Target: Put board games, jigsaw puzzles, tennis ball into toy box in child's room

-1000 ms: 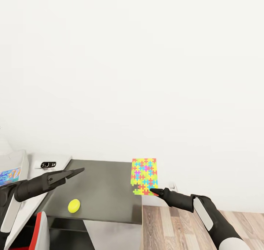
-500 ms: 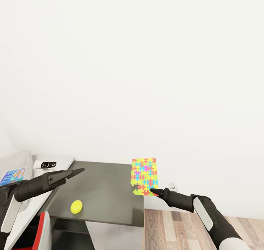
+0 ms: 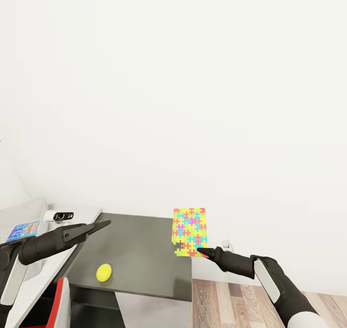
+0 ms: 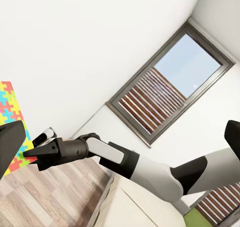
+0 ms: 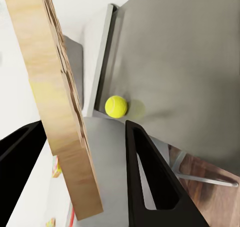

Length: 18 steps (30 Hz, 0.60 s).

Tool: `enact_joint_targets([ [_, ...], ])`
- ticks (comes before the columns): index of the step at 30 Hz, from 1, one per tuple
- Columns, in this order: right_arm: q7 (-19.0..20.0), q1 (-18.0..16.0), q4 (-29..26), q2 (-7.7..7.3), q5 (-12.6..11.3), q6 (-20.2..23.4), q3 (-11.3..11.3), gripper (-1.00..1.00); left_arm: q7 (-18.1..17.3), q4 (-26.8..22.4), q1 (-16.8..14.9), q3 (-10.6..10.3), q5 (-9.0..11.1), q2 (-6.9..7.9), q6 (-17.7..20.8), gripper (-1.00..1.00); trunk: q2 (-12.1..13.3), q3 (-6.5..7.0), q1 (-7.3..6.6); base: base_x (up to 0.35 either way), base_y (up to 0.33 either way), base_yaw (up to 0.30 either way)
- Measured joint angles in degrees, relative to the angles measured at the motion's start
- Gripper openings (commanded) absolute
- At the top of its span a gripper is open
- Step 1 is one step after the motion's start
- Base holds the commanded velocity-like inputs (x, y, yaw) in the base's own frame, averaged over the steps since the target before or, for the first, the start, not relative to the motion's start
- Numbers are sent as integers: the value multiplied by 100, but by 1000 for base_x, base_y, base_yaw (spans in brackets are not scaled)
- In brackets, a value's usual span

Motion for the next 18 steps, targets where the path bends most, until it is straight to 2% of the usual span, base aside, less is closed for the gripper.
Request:
enact_joint_targets([
  [9, 0, -2, 1, 0, 2, 1, 0, -100, 1, 1, 0, 49, 1, 3, -4, 100, -6, 72, 2, -7, -1, 65],
  [18, -8, -9, 5, 5, 14, -3, 0, -100, 0, 2, 0, 60, 1, 3, -4, 100, -6, 85, 2, -121, -30, 8],
])
